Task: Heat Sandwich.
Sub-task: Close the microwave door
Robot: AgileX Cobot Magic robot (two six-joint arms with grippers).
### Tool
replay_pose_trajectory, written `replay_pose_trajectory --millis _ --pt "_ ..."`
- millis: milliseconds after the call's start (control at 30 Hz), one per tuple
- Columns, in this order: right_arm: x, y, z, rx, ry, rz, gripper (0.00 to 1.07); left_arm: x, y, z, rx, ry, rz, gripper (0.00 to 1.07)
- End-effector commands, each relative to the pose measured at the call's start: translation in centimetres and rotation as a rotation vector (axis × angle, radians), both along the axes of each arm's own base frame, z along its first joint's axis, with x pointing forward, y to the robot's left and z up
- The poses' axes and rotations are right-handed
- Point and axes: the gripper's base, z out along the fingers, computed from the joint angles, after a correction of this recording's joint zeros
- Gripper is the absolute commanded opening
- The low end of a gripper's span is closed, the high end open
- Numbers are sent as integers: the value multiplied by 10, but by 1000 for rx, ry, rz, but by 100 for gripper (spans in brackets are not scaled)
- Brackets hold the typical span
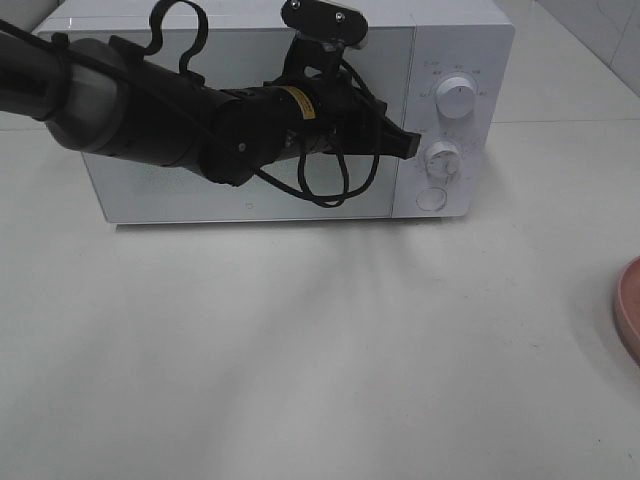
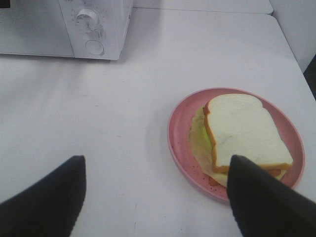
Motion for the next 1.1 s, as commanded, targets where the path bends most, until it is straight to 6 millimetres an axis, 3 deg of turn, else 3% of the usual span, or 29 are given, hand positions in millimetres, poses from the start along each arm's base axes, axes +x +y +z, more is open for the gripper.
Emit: replay_pose_trajectory --millis 33,600,733,1100 --pt "-4 0 1 -3 -34 1 76 19 14 10 -88 -25 88 0" --pt "-4 0 1 -3 -34 1 76 13 19 12 -84 -15 89 0" --pt "-4 0 1 -3 -34 1 76 3 22 14 -79 -2 83 0" --pt "-4 0 1 -3 -34 1 76 -50 20 15 -41 25 0 0"
